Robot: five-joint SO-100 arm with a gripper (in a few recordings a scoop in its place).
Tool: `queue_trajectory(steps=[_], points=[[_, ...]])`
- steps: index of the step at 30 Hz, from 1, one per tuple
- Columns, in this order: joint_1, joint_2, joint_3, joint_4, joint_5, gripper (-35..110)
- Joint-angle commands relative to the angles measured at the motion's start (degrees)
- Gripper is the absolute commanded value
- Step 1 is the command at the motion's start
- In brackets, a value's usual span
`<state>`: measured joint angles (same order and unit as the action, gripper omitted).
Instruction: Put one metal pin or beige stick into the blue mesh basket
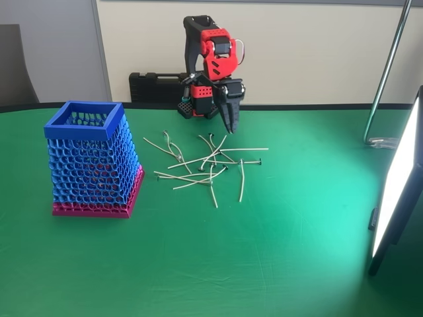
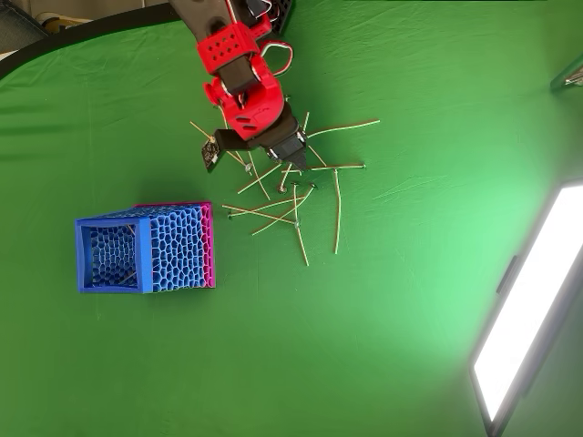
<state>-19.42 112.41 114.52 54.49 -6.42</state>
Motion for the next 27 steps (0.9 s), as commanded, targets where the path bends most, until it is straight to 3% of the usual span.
queue_trajectory(steps=[1, 15, 27], points=[[-1.9, -3.8, -5.2, 0.4, 1.3, 12], [-2.7, -15.6, -13.8, 3.7, 16.4, 12], [-4.0, -19.9, -14.2, 4.0, 23.5, 12]])
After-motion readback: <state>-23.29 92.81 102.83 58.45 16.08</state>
